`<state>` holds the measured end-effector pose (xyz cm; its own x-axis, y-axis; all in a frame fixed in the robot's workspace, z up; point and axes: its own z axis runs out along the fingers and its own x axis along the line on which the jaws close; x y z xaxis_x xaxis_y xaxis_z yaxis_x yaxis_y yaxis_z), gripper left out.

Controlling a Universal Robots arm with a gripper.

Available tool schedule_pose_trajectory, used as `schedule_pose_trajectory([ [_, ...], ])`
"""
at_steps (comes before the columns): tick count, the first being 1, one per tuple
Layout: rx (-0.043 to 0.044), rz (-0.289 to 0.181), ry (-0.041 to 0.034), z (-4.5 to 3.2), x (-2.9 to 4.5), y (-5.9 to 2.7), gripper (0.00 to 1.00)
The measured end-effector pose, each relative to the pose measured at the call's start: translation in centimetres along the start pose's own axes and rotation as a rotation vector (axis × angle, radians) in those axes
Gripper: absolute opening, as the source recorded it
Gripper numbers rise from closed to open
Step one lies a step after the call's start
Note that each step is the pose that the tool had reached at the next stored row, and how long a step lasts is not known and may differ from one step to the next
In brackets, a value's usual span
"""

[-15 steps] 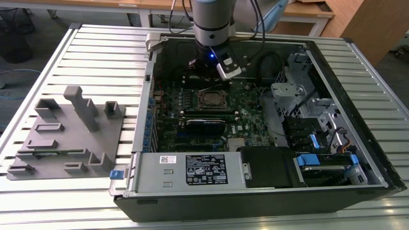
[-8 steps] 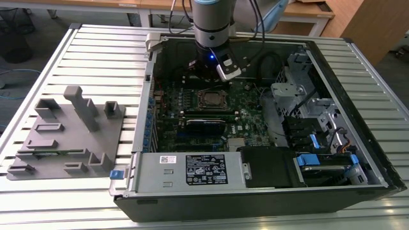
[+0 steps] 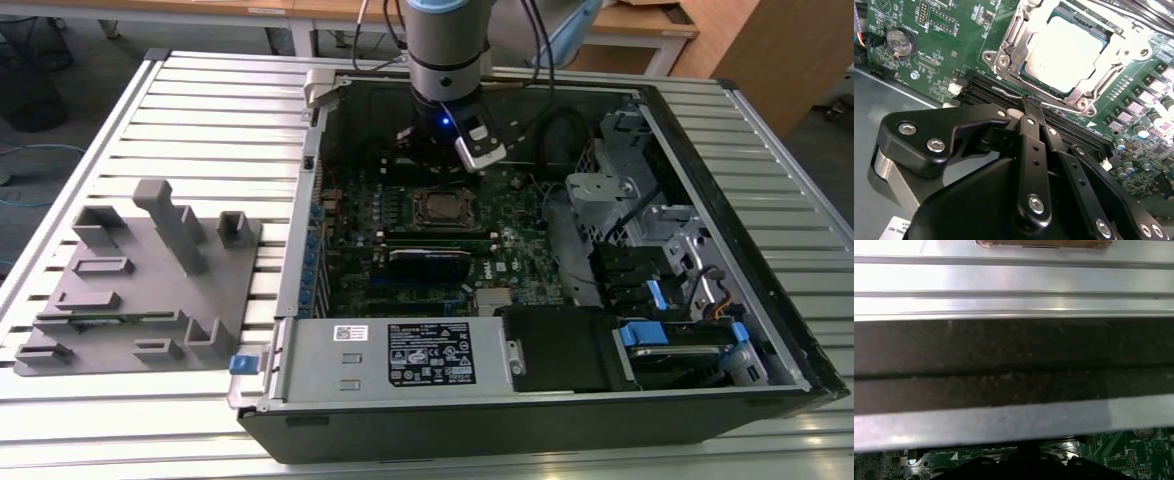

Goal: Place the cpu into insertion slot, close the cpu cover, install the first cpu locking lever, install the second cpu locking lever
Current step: 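Install the first cpu locking lever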

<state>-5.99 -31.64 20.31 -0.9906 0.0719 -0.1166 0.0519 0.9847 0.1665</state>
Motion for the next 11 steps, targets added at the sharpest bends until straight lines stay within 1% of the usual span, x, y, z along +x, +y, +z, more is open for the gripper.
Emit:
schedule_pose_trajectory([
  [4, -0.0001, 0.0, -0.0001, 0.08, -0.22, 0.0, 0.11],
  [11, -0.0002, 0.0, -0.0003, 0.21, -0.23, -0.01, 0.11],
])
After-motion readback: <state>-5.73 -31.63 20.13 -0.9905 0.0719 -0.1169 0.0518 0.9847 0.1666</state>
